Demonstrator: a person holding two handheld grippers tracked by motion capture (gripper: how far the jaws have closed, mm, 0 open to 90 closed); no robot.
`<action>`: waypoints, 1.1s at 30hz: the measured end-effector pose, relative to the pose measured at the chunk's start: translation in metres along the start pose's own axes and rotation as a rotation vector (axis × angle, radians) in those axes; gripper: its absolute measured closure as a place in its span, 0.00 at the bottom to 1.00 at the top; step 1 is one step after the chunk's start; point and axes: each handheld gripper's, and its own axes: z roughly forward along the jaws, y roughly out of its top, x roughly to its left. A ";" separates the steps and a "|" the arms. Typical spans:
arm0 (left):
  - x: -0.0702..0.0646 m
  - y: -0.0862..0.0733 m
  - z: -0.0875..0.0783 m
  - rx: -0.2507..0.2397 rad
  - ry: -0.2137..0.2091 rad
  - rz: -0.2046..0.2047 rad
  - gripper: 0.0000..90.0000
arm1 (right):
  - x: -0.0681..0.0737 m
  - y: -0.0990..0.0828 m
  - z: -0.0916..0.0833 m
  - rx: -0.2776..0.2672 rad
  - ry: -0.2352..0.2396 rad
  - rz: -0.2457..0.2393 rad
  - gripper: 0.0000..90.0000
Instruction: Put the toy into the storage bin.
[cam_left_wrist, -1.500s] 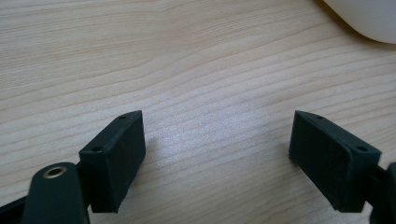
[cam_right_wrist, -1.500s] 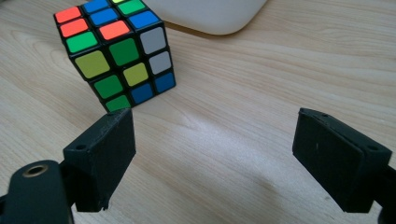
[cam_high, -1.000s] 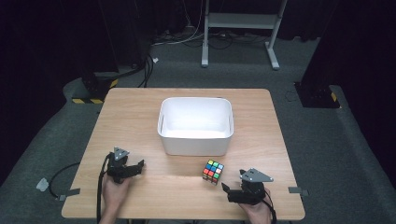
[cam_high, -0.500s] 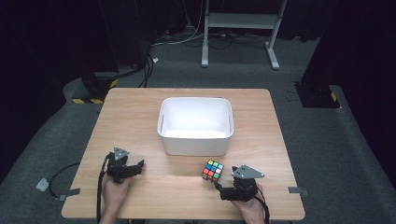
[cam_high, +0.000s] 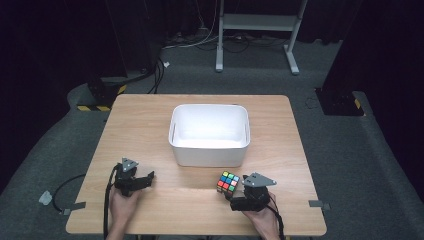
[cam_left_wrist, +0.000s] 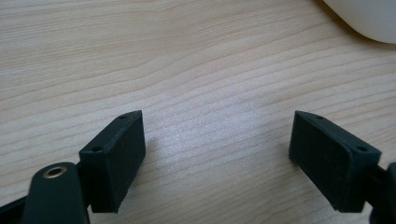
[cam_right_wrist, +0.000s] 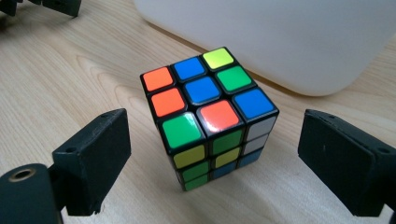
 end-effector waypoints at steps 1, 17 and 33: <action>0.000 0.000 0.000 0.000 0.000 0.000 0.21 | 0.000 0.001 0.000 0.000 -0.001 0.001 0.10; 0.000 0.000 0.000 -0.001 0.000 0.000 0.21 | 0.001 0.016 0.013 0.019 0.017 -0.022 0.10; 0.000 0.000 0.000 0.000 0.000 0.000 0.21 | 0.002 0.023 0.023 0.051 0.030 -0.037 0.14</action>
